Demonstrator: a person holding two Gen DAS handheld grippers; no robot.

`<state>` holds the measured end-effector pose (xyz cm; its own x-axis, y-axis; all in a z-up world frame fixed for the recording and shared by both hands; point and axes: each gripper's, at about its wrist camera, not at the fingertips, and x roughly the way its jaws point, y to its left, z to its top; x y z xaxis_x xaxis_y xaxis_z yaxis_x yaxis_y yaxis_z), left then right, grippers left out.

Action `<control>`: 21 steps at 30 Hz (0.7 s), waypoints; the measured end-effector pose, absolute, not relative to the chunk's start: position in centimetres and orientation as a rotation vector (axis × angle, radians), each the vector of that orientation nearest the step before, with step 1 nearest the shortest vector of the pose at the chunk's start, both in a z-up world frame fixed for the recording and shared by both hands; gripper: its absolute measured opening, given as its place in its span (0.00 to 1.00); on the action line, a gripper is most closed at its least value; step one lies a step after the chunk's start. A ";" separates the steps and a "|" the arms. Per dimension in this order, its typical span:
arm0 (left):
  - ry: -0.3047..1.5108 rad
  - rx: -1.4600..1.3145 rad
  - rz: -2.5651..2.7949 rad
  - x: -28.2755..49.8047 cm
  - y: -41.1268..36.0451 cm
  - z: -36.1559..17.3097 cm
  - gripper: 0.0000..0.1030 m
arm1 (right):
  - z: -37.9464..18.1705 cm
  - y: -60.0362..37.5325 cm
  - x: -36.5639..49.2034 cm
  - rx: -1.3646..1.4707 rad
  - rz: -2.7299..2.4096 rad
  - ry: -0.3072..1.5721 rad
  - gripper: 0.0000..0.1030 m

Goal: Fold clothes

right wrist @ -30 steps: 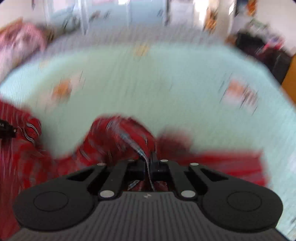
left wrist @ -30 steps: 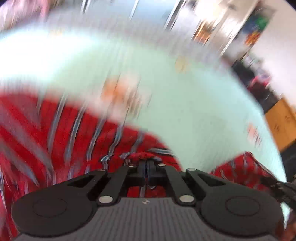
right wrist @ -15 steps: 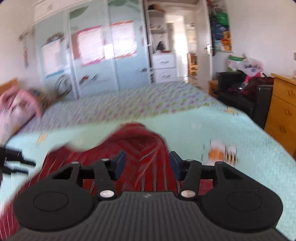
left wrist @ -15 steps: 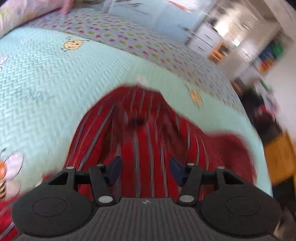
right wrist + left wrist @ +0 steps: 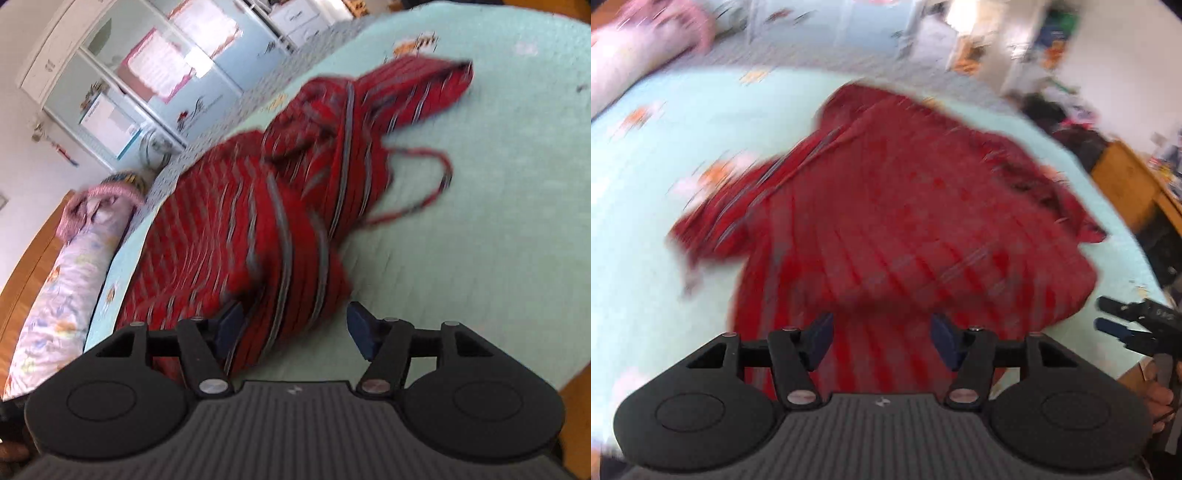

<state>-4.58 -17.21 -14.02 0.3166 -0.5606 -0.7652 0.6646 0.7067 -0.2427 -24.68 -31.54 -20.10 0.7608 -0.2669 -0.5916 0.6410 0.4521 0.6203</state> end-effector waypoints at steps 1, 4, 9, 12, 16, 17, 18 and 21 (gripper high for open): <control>0.971 0.111 -0.767 -4.3 -16.4 -14.6 0.59 | -20.4 -31.3 -24.0 0.962 -0.579 0.451 0.65; 1.046 0.083 -0.712 -3.3 -15.3 -16.6 0.59 | -21.3 -31.3 -21.7 1.015 -0.581 0.457 0.65; 1.061 0.131 -0.710 -4.8 -16.1 -17.7 0.57 | -20.6 -31.6 -18.2 1.063 -0.559 0.426 0.10; 0.967 0.073 -0.841 -7.1 -15.9 -16.0 0.57 | -15.7 -29.0 -16.8 0.893 -0.480 0.316 0.05; 0.809 0.113 -0.984 -10.1 -17.6 -13.9 0.58 | -12.4 -26.5 -14.4 0.753 -0.338 0.302 0.12; 0.806 0.120 -1.021 -10.5 -18.1 -13.8 0.58 | -12.8 -26.4 -13.9 0.745 -0.342 0.343 0.17; 0.803 0.128 -1.057 -10.9 -18.7 -13.8 0.58 | -13.7 -26.5 -14.0 0.766 -0.369 0.387 0.27; 0.786 0.193 -1.128 -11.8 -21.1 -14.4 0.58 | -16.8 -27.1 -16.0 0.874 -0.463 0.478 0.29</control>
